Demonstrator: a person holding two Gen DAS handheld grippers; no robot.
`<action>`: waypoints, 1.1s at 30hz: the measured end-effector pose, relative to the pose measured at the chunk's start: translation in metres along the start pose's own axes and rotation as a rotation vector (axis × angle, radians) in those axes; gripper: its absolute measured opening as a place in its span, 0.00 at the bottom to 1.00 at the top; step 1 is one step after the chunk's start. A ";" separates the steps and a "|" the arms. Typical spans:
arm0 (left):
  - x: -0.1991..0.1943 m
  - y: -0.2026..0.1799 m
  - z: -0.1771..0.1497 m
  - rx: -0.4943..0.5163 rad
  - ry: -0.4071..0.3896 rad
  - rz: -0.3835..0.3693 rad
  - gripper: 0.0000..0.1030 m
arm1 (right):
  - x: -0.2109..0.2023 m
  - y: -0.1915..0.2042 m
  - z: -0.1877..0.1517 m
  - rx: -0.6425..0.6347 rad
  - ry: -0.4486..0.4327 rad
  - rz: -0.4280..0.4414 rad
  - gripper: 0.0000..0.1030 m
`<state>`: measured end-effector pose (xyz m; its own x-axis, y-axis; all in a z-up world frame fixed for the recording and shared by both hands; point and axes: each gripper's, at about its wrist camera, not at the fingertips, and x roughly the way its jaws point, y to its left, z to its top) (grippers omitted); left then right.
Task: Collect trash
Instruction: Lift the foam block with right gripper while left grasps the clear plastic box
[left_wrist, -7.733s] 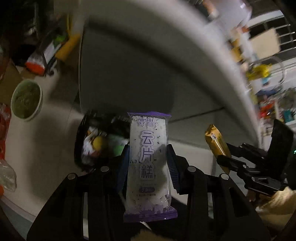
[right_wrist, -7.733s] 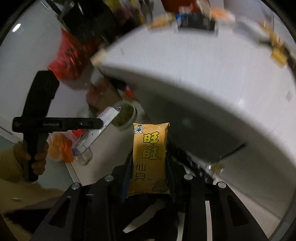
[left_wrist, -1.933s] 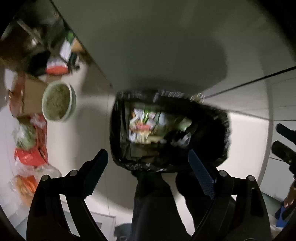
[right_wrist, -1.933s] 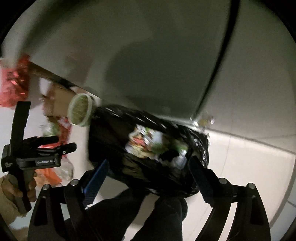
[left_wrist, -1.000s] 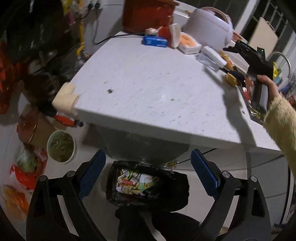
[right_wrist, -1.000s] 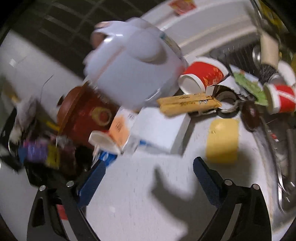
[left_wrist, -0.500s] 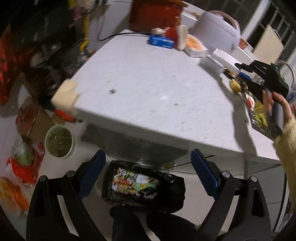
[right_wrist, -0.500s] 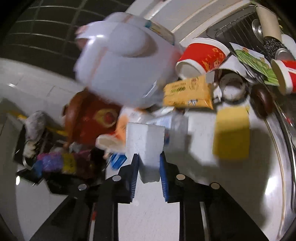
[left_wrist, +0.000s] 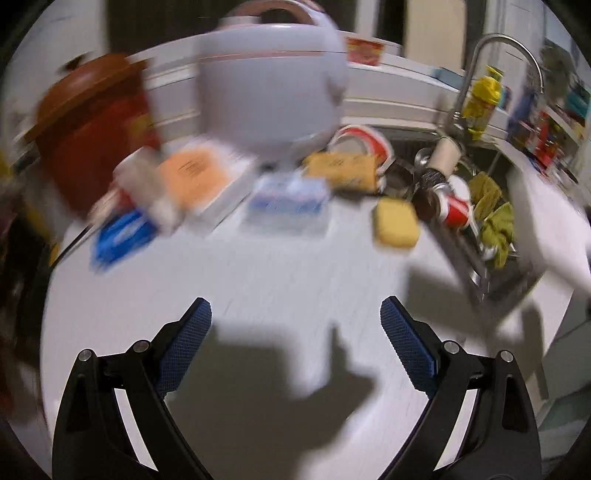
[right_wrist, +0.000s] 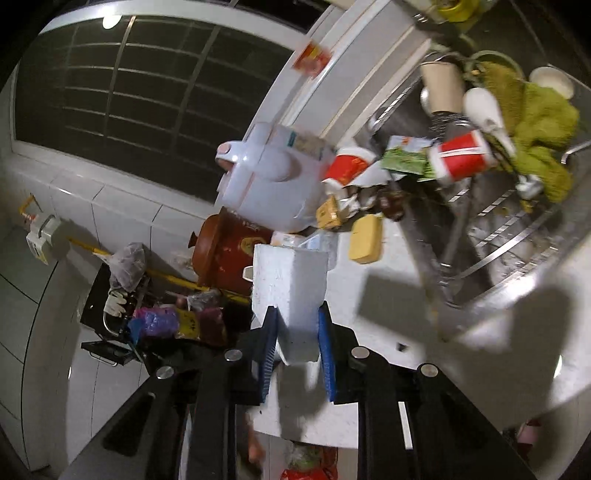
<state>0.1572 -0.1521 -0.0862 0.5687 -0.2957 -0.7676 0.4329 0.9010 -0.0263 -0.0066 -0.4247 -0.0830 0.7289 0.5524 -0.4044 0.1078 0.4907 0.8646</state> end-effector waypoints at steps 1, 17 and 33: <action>0.013 -0.001 0.013 -0.003 0.007 -0.006 0.88 | -0.004 -0.005 -0.003 0.015 -0.001 0.003 0.21; 0.120 0.010 0.069 -0.073 0.172 0.008 0.88 | 0.001 -0.023 -0.009 0.049 0.027 0.018 0.22; 0.060 0.044 0.017 -0.123 0.060 -0.148 0.79 | 0.025 -0.018 -0.016 0.038 0.078 0.030 0.22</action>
<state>0.2225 -0.1354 -0.1219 0.4612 -0.4116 -0.7860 0.4178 0.8823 -0.2168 -0.0013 -0.4090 -0.1140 0.6775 0.6181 -0.3987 0.1132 0.4480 0.8868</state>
